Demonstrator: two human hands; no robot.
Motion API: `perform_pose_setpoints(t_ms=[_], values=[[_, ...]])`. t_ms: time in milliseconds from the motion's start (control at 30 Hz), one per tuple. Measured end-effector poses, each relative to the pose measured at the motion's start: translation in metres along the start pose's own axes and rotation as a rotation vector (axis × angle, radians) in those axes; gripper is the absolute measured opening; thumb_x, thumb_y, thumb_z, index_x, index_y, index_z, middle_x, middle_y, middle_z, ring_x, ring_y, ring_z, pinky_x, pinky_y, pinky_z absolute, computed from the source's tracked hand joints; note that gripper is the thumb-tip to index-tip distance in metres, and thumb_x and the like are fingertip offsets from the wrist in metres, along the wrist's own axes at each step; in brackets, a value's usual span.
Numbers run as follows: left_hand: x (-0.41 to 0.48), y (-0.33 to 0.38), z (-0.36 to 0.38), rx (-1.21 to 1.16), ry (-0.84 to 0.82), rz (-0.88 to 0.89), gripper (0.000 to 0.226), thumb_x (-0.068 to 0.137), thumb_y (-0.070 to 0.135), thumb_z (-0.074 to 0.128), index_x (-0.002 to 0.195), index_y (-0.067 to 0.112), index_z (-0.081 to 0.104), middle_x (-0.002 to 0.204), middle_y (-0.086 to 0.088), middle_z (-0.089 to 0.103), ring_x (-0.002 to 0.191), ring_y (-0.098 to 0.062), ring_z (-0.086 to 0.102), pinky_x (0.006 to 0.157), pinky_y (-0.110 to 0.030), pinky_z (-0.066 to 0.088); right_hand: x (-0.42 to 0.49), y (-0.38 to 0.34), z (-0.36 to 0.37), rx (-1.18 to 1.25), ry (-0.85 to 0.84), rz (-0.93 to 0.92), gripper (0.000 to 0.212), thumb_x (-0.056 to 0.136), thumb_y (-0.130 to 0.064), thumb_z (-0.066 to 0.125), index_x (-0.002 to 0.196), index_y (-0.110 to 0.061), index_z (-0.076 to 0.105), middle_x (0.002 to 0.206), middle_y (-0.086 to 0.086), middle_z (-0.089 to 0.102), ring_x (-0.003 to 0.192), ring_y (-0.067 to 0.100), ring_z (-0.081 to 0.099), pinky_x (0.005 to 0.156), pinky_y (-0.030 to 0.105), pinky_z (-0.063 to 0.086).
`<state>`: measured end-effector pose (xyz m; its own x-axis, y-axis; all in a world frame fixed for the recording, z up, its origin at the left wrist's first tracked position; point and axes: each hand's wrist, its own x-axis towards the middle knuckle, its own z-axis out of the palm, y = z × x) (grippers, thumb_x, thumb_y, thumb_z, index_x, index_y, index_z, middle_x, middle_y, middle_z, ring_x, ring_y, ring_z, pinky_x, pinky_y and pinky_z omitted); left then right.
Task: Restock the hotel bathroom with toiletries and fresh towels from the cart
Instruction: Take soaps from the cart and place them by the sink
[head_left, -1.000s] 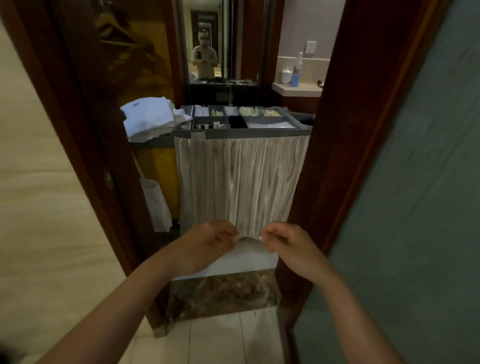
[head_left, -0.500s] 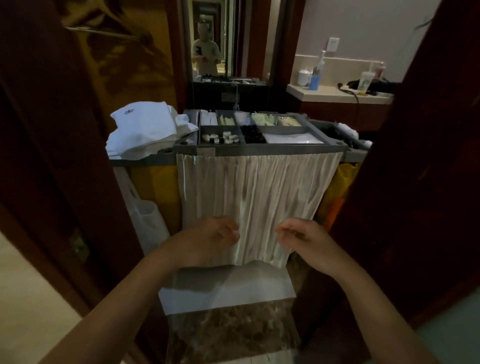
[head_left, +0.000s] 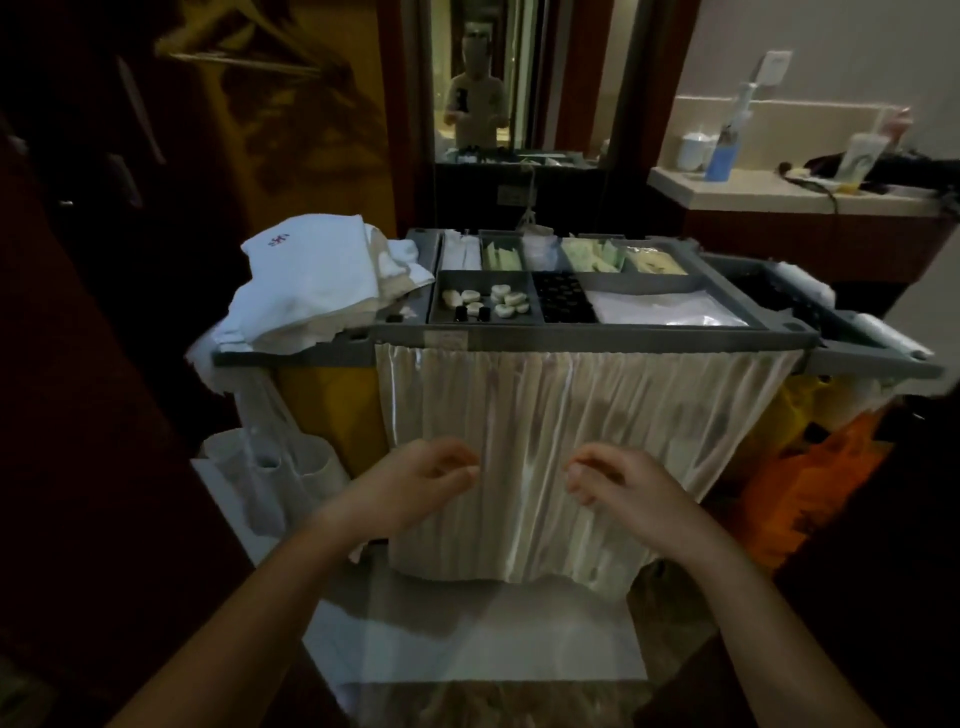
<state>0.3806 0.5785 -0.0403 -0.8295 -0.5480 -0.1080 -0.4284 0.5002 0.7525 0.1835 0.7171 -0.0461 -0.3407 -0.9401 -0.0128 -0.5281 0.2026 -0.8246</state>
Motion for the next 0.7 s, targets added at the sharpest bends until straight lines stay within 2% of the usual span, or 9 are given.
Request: perform_pose_setpoints(t_ms=[200,400,600,700], values=[[0.079,0.003,-0.011,0.023,0.077,-0.088,0.027,0.095,0.032,0.045,0.121,0.027,0.052,0.106,0.016,0.055,0.099,0.004,0.054,0.085,-0.015,0.045,0.088,0.025,-0.037,-0.004,-0.098,-0.037,0.012,0.094,-0.025,0.051,0.091,-0.03,0.062,0.088,-0.006,0.066,0.082,0.006,0.063,0.079,0.024,0.05],[0.143,0.01,-0.018,0.004,0.145,-0.124,0.022,0.095,0.035,0.046,0.116,0.035,0.053,0.105,0.022,0.055,0.099,0.008,0.053,0.08,-0.012,0.044,0.16,0.045,-0.072,0.04,-0.136,-0.057,0.013,0.093,-0.023,0.053,0.09,-0.025,0.065,0.086,-0.003,0.069,0.081,0.011,0.065,0.083,0.035,0.052],[0.185,0.007,-0.028,-0.016,0.185,-0.149,0.017,0.095,0.032,0.046,0.11,0.036,0.053,0.107,0.018,0.057,0.1,0.005,0.053,0.082,-0.014,0.045,0.211,0.061,-0.084,0.068,-0.169,-0.063,0.013,0.093,-0.022,0.053,0.089,-0.028,0.064,0.084,-0.002,0.069,0.08,0.014,0.066,0.083,0.036,0.052],[0.207,0.001,-0.036,-0.026,0.182,-0.142,0.017,0.095,0.031,0.047,0.11,0.033,0.055,0.107,0.015,0.059,0.101,0.0,0.056,0.087,-0.019,0.047,0.237,0.066,-0.087,0.069,-0.17,-0.072,0.014,0.093,-0.021,0.054,0.088,-0.03,0.064,0.084,-0.002,0.069,0.079,0.01,0.065,0.084,0.035,0.051]])
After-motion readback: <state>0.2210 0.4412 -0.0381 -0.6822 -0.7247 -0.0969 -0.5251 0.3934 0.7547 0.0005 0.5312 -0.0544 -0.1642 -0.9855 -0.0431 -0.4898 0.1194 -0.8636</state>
